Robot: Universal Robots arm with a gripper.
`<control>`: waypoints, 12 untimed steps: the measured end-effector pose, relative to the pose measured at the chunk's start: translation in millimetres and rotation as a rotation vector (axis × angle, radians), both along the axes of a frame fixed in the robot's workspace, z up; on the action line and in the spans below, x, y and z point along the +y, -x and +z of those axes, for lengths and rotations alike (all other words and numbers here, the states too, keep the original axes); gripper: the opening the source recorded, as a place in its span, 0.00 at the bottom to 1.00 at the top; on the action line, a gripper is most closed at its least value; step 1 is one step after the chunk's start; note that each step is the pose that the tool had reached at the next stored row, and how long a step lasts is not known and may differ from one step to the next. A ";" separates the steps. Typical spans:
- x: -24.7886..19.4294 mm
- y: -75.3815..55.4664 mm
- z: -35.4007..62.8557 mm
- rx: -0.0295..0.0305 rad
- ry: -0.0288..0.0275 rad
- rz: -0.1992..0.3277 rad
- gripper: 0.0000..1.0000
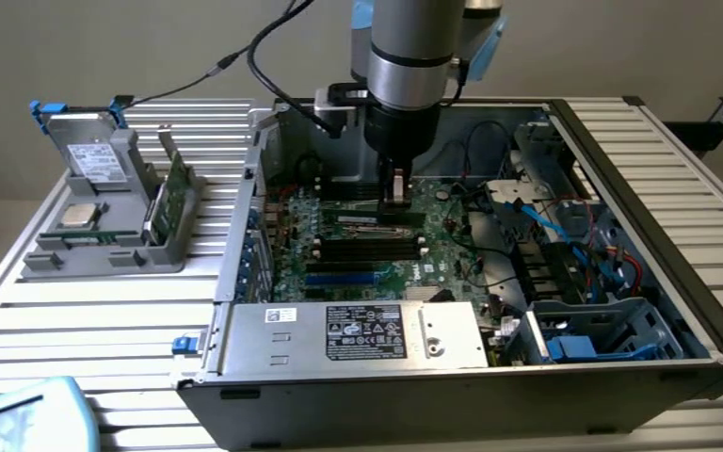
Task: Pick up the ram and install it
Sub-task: 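Insert the ram into the slot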
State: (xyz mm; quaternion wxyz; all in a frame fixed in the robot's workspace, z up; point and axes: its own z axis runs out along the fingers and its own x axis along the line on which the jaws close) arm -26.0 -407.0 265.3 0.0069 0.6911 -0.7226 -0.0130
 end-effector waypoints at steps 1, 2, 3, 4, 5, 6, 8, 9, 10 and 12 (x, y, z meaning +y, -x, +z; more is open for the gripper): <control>0.0 0.0 -0.2 -0.0003 0.0149 0.000 0.14; 0.0 0.0 -0.4 -0.0003 0.0305 0.000 0.14; 0.2 0.0 -0.8 -0.0006 0.0423 0.000 0.14; 0.4 0.0 -1.7 -0.0007 0.0480 0.000 0.14; 0.6 -0.1 -2.5 -0.0012 0.0488 0.000 0.14; 0.8 -0.1 -3.3 -0.0021 0.0490 0.000 0.14; 1.6 0.2 -6.5 -0.0039 0.0489 0.000 0.14; 2.2 0.3 -8.0 -0.0045 0.0496 0.002 0.14; 2.7 0.2 -9.2 -0.0046 0.0506 0.005 0.14; 3.8 0.3 -10.9 -0.0048 0.0526 0.013 0.14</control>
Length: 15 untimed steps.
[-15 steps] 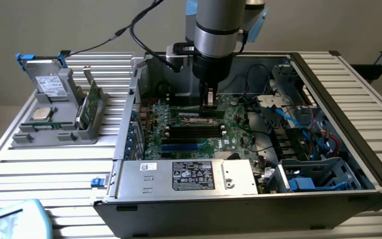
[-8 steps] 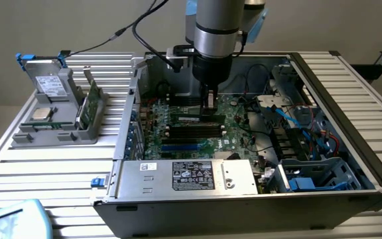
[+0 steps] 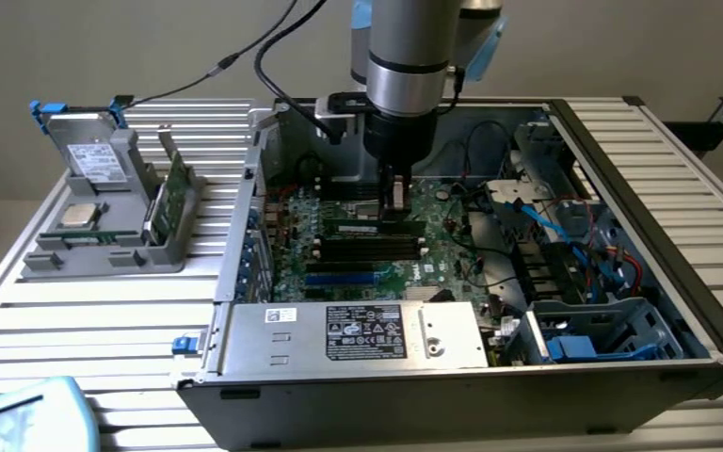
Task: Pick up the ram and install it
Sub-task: 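Insert the ram into the slot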
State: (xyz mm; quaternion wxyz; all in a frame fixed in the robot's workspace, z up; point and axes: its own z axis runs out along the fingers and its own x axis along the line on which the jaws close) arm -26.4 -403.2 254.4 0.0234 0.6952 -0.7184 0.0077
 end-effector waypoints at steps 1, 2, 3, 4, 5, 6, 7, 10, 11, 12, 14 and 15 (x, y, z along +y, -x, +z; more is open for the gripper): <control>0.5 0.1 -0.7 0.0000 0.0013 0.003 0.14; 1.0 0.1 -1.1 0.0000 0.0036 0.007 0.14; 1.3 0.1 -1.5 -0.0001 0.0056 0.013 0.14; 1.6 0.1 -1.9 -0.0002 0.0084 0.022 0.14; 1.8 0.2 -2.2 -0.0001 0.0119 0.033 0.14; 1.9 0.2 -2.4 -0.0001 0.0155 0.045 0.14; 2.0 0.2 -2.6 -0.0001 0.0196 0.056 0.14; 2.3 0.1 -3.1 0.0002 0.0268 0.069 0.14; 2.3 0.1 -3.3 0.0002 0.0270 0.069 0.14; 2.4 0.2 -3.9 -0.0001 0.0266 0.069 0.14; 2.9 0.8 -6.9 -0.0006 0.0268 0.069 0.14; 3.3 1.0 -8.7 -0.0008 0.0268 0.069 0.14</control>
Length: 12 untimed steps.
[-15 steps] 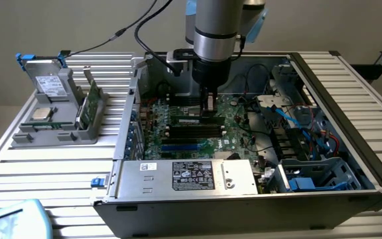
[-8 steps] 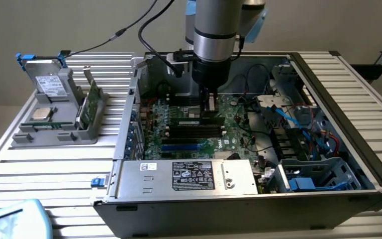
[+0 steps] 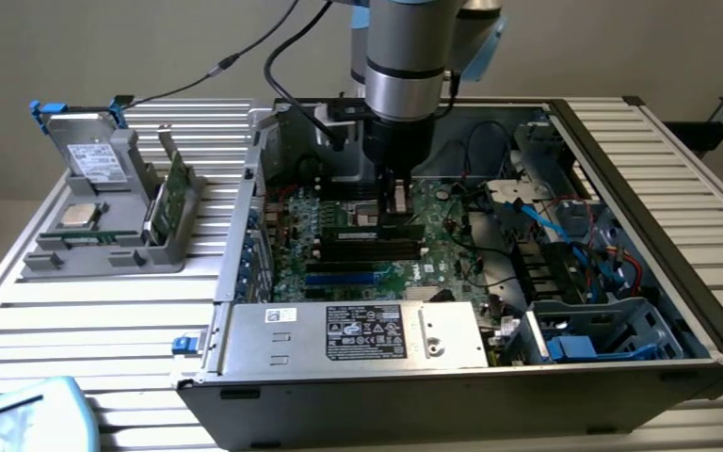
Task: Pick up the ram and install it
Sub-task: 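Insert the ram into the slot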
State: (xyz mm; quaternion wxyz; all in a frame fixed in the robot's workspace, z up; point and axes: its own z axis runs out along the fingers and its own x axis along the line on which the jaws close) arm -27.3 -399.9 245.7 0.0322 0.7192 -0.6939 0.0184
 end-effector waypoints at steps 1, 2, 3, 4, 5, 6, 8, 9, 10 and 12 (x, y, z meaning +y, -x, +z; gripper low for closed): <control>0.3 0.2 -1.6 0.0001 0.0002 0.000 0.14; 0.6 0.3 -3.1 0.0000 0.0001 0.000 0.14; 1.0 0.4 -4.5 0.0000 0.0005 0.000 0.14; 1.6 0.5 -6.2 -0.0001 0.0008 0.000 0.14; 2.3 0.6 -7.6 0.0000 0.0015 0.000 0.14; 2.7 0.6 -8.3 0.0001 0.0022 0.000 0.14; 2.7 0.6 -8.4 0.0002 0.0028 0.000 0.14; 2.7 0.7 -8.5 0.0001 0.0027 0.000 0.14; 2.7 0.7 -8.5 0.0001 0.0028 0.000 0.14; 2.8 0.6 -9.5 -0.0002 0.0026 0.000 0.14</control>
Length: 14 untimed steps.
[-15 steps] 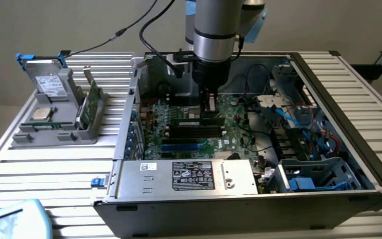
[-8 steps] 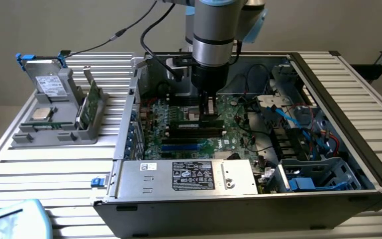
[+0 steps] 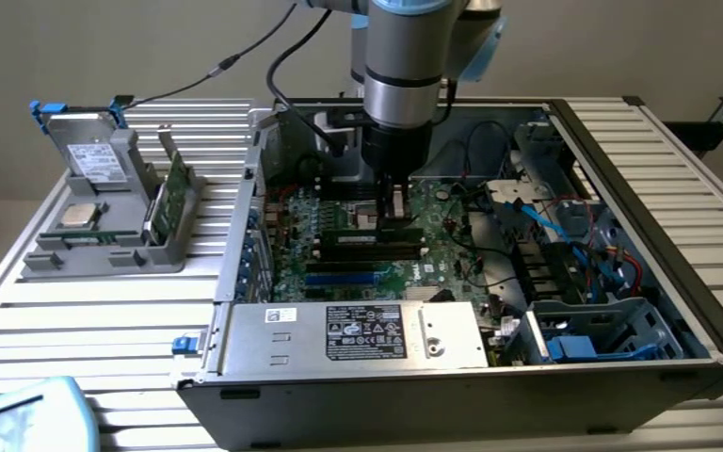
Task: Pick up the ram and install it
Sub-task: 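Insert the ram into the slot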
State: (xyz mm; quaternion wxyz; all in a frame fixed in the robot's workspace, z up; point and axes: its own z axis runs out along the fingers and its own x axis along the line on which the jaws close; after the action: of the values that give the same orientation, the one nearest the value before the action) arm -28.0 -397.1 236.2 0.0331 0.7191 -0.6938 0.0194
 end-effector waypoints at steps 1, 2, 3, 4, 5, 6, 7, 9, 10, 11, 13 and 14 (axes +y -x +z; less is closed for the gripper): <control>0.0 0.1 -1.0 0.0001 0.0001 0.000 0.14; -0.1 0.2 -1.5 0.0002 0.0003 0.000 0.14; -0.1 0.2 -1.5 0.0003 0.0009 0.000 0.14; -0.1 0.2 -1.5 0.0003 0.0012 0.000 0.14; -0.1 0.2 -1.6 0.0003 0.0013 0.000 0.14; 0.0 0.1 -2.6 0.0001 0.0008 0.000 0.14; 0.0 0.2 -4.0 0.0000 0.0008 0.000 0.14; -0.1 0.2 -5.6 0.0001 0.0010 0.000 0.14; -0.1 0.2 -5.5 0.0003 0.0015 0.000 0.14; -0.1 0.2 -5.5 0.0003 0.0015 0.000 0.14; -0.1 0.2 -5.6 0.0003 0.0016 0.000 0.14; 0.0 0.2 -5.9 0.0002 0.0016 0.000 0.14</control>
State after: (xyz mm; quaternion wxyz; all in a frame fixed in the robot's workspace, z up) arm -28.1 -397.1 230.3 0.0337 0.7191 -0.6938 0.0199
